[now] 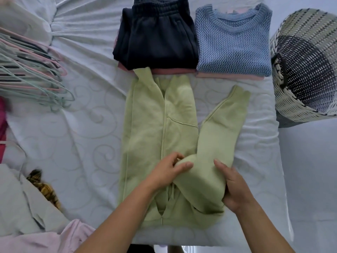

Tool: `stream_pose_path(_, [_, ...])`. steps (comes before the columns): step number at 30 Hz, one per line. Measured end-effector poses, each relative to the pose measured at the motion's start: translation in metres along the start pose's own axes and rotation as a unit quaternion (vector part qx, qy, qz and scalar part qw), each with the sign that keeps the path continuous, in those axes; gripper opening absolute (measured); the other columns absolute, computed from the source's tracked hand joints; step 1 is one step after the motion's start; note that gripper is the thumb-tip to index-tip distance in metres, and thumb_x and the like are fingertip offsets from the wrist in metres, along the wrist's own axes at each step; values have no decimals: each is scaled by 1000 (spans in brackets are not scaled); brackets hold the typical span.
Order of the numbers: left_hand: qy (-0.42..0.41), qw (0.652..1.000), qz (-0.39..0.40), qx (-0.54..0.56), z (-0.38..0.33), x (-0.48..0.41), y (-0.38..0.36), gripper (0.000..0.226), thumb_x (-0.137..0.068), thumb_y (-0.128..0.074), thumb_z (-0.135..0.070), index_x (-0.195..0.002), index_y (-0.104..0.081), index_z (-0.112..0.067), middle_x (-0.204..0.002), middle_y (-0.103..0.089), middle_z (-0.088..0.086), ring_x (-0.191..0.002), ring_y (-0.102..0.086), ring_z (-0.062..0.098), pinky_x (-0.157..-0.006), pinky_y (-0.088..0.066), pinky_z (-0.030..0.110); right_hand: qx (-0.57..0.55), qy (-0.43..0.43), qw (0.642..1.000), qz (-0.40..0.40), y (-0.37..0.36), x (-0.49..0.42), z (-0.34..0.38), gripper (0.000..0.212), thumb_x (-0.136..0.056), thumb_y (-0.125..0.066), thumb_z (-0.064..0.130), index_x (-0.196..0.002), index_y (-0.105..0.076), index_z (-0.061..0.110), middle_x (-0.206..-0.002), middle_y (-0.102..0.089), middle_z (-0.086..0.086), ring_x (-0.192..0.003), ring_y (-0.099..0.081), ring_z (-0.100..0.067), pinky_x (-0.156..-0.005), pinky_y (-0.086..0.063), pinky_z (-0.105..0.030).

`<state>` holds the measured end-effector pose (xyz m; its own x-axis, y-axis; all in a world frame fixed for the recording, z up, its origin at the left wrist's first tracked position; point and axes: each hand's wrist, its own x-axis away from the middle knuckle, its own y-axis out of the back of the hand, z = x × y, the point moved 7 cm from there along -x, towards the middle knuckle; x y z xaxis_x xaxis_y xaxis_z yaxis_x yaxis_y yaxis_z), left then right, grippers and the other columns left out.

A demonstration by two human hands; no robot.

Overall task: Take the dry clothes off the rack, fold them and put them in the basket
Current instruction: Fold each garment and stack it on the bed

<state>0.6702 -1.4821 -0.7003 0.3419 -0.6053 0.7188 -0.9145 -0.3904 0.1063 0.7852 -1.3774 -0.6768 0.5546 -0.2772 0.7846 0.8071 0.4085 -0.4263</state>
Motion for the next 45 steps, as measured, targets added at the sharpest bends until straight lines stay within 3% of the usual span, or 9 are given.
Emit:
stream_pose_path(7, [32,957,-98,272,37,21,40,14,-84,-62,-4,-96,-57,-10,-77,-59,3,-70,-55,11,-62,-46,18,386,14,920,71,11,-11,-5,96,-45,-77,69,-127,-47,31,-127,-57,11,-111,-57,-2,-84,-50,-19])
stream_pose_path(11, [30,957,-107,268,36,18,40,12,-86,-61,-3,-94,-56,-11,-74,-58,2,-64,-52,8,-56,-44,14,579,46,813,43,52,-13,-28,53,-70,-79,33,-116,-55,23,-114,-58,7,-109,-55,-12,-92,-48,-31])
stream_pose_path(13, [22,954,-113,276,35,19,38,11,-87,-60,-4,-94,-56,-11,-77,-58,3,-66,-52,9,-55,-44,13,543,24,839,6,60,-6,-29,26,-77,-73,15,-100,-60,16,-98,-63,2,-96,-61,-19,-83,-51,-34])
stream_pose_path(17, [18,940,-131,313,43,26,34,10,-89,-59,-8,-98,-57,-10,-85,-60,6,-76,-54,13,-68,-46,20,512,41,855,62,16,31,-35,31,-60,-61,31,-84,-51,12,-74,-52,0,-65,-47,-4,-62,-41,-23])
stream_pose_path(23, [27,927,-167,334,55,35,35,7,-89,-56,-3,-90,-57,-10,-75,-58,4,-67,-53,10,-58,-48,14,654,-104,705,254,-17,59,-134,18,-79,-63,27,-88,-47,28,-72,-48,17,-59,-51,11,-62,-42,-8])
stream_pose_path(25, [26,934,-162,317,57,36,37,9,-88,-58,-2,-88,-57,-11,-75,-58,5,-67,-54,11,-61,-48,17,655,-125,720,191,9,36,-123,22,-86,-58,20,-68,-46,24,-62,-51,9,-55,-54,-1,-59,-48,-19])
stream_pose_path(29, [-17,964,-165,205,47,33,39,13,-83,-66,-8,-92,-59,-15,-83,-59,1,-77,-56,12,-71,-47,15,366,-22,924,-108,53,-6,-27,28,-94,-52,14,-67,-53,15,-53,-50,2,-41,-44,-3,-39,-34,-13])
stream_pose_path(36, [-20,989,-90,-113,23,15,18,37,-82,-69,-28,-113,-57,-13,-110,-59,4,-103,-55,19,-82,-40,25,-4,26,963,-267,37,-61,40,16,-87,-64,28,-92,-59,13,-93,-64,-4,-79,-63,-16,-60,-51,-32])
stream_pose_path(45, [-53,990,-83,97,52,33,35,24,-62,-66,-24,-74,-46,-19,-70,-48,-9,-64,-43,1,-64,-37,22,57,238,969,13,-62,-59,127,25,-93,-44,12,-115,-57,12,-102,-66,-2,-95,-62,-14,-82,-53,-27])
